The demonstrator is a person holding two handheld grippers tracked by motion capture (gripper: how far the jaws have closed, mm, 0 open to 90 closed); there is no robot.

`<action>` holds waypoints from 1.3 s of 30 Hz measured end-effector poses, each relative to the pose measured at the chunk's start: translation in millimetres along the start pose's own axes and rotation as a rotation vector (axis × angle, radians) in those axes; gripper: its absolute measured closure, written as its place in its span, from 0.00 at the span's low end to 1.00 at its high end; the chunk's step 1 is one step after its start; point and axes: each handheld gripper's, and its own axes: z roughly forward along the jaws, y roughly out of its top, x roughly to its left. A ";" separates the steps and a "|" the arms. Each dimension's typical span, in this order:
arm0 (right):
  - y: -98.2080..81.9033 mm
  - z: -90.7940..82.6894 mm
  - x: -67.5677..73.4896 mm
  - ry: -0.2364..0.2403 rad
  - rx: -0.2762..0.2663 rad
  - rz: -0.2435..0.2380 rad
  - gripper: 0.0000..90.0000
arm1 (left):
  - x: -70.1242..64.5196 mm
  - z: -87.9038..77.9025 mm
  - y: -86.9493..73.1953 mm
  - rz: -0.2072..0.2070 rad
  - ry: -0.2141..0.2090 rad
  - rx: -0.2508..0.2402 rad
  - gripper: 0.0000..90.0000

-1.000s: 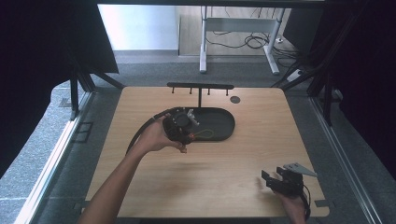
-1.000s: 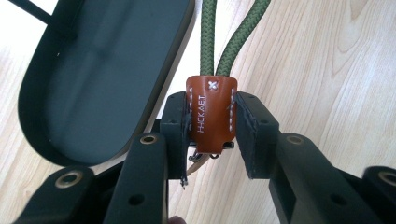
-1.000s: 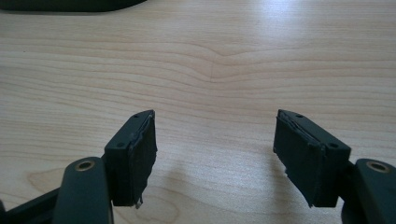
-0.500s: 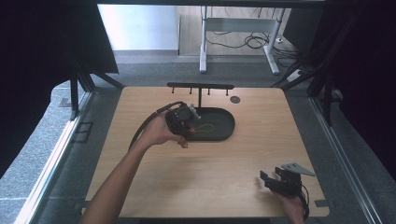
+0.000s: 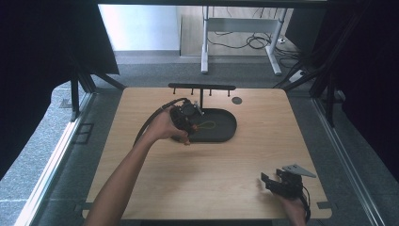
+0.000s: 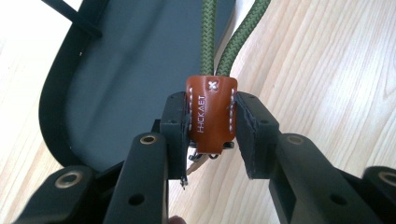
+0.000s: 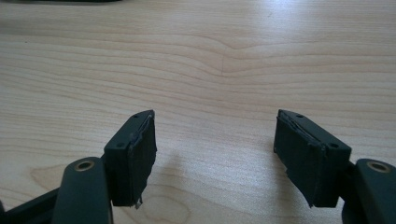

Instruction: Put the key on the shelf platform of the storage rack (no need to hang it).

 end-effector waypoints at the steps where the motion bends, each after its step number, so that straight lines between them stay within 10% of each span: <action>1: -0.2 0.4 0.1 0.000 -0.002 -0.001 0.33 | 1.0 1.7 0.9 0.005 0.007 0.009 0.74; 39: -0.9 2.4 4.4 0.005 0.016 -0.008 0.33 | 35.8 3.3 50.6 -0.016 0.034 -0.016 0.74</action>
